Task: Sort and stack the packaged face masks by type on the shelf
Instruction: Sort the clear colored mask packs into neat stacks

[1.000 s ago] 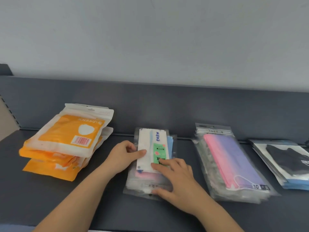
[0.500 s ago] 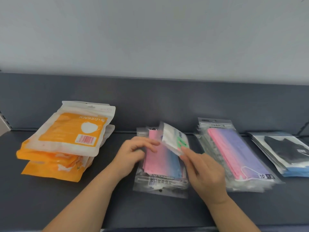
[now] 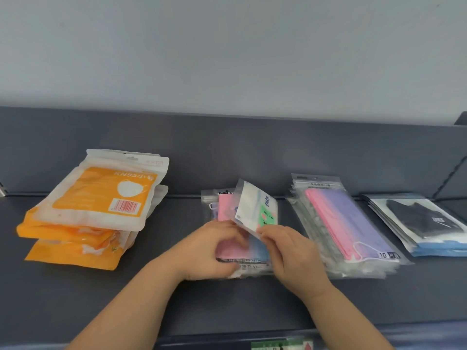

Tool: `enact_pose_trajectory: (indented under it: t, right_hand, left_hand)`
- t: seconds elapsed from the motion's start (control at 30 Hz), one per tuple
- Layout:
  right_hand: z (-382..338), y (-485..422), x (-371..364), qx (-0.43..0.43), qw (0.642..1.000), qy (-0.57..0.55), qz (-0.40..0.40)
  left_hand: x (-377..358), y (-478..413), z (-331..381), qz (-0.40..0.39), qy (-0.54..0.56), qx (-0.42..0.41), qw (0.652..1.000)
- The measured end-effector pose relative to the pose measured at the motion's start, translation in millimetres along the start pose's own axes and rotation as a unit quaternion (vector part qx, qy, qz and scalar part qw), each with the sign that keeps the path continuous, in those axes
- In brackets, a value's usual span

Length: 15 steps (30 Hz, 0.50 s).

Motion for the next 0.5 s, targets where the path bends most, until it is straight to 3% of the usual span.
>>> enact_pose_trajectory:
  t: [0.1, 0.27, 0.5]
  right_hand:
    - [-3, 1, -1, -0.011, 0.996, -0.037, -0.082]
    - [-1, 2, 0, -0.042, 0.983, -0.036, -0.175]
    - [-9, 4, 1, -0.102, 0.954, -0.108, -0.261]
  left_hand:
    - [10, 2, 6, 0.021, -0.019, 0.017, 0.999]
    - [2, 12, 14, -0.12, -0.129, 0.08, 0.981]
    - [19, 19, 16, -0.024, -0.131, 0.056, 0.99]
Point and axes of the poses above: each hand's wrist, its own y-axis away from the middle knuckle, its own x-axis out of the back of the hand, z = x × y, the point moved 5 cm from there along -y, towards the middle knuckle, and after that the axes turned 4 degrees about y, right-handed, at the moved point
